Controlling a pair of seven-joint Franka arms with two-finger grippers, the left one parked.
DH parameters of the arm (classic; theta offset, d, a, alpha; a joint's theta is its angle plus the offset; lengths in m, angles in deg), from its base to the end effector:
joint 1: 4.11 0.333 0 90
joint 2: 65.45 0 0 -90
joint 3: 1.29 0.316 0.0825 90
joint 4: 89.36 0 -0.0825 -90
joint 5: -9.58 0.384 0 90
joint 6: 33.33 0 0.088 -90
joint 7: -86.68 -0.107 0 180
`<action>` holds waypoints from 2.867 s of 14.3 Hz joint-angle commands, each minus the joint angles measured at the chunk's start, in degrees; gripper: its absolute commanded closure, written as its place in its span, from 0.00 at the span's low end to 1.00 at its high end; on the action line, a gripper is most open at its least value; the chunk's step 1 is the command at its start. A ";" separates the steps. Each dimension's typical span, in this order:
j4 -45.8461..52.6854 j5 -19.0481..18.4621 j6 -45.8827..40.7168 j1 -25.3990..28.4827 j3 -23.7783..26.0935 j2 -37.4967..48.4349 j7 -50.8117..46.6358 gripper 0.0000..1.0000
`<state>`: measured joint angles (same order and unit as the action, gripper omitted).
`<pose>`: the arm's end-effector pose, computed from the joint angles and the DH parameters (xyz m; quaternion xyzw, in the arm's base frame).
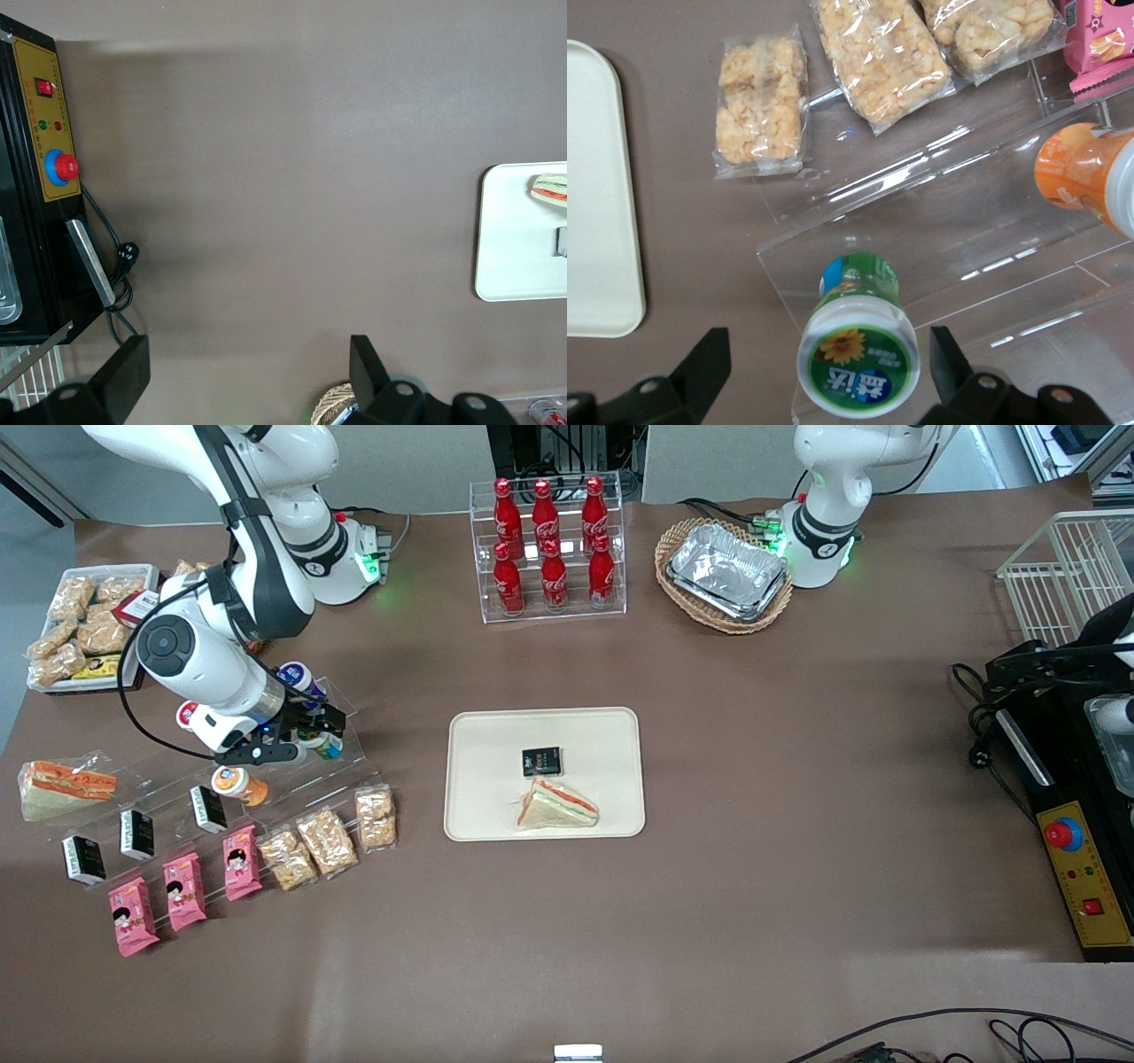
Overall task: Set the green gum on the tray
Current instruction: 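Close the right gripper on the green-capped bottle, then lift the green-capped bottle up out of the rack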
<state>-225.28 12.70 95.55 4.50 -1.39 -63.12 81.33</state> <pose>0.4780 0.0731 0.3332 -0.9989 -0.0096 0.0433 0.0154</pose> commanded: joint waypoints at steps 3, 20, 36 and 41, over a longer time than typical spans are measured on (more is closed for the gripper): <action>-0.05 -3.11 1.11 -0.16 -0.08 -0.84 0.69 0.00; -1.36 -3.04 1.29 -1.22 0.01 -0.93 2.36 0.25; 29.19 -1.98 -33.31 -2.71 -2.27 -0.93 11.77 0.65; 38.62 5.56 -44.06 -1.57 -1.57 -3.56 6.00 0.65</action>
<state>-191.65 13.46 56.11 2.28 -3.38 -63.25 91.79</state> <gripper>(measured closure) 0.405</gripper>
